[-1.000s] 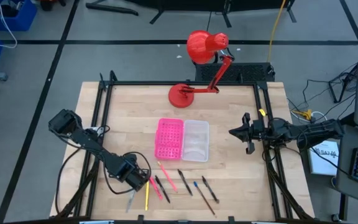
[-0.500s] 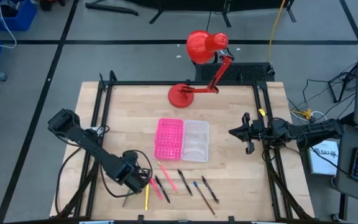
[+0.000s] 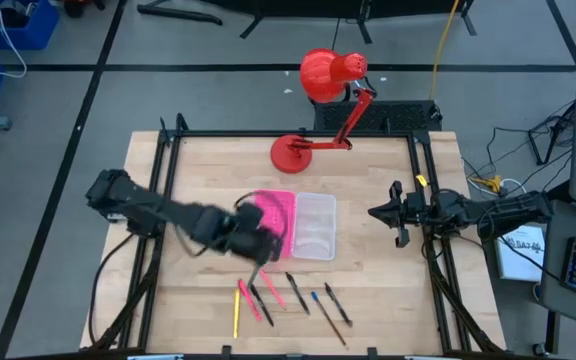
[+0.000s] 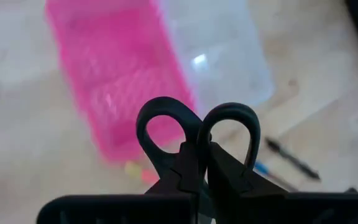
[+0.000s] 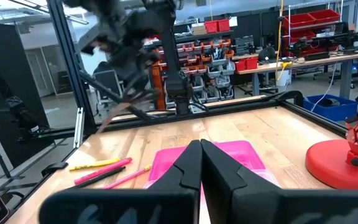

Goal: Pick & place school supplies into a supply box
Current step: Put the black scissors into the pink supply box

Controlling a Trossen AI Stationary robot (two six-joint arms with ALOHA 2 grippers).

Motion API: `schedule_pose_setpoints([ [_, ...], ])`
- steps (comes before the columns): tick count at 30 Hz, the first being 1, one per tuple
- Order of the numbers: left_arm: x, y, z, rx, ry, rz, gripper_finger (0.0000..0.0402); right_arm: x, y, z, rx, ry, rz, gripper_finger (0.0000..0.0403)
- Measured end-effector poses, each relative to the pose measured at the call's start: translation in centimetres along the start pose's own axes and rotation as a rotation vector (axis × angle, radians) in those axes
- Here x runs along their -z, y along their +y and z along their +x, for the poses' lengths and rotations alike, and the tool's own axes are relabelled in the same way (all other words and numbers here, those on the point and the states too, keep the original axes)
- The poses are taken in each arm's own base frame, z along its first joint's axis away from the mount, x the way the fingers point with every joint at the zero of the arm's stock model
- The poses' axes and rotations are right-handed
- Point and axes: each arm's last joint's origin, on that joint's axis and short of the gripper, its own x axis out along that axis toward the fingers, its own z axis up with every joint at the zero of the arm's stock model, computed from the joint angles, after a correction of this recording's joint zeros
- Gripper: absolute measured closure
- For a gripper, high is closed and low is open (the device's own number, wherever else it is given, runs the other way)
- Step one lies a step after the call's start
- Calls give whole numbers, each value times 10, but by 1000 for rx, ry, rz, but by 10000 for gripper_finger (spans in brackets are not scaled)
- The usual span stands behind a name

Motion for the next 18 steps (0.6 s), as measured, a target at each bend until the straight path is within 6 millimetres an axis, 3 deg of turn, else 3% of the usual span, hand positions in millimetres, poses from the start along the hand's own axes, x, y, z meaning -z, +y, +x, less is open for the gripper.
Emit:
schedule_pose_setpoints([
  [10,-106,-35,79,59,27,63,387,0,0,0,0,1,0,403],
  [14,-135,-44,107,86,56,60,387,0,0,0,0,2,0,403],
  [18,-150,-51,131,107,76,64,387,0,0,0,0,2,0,403],
])
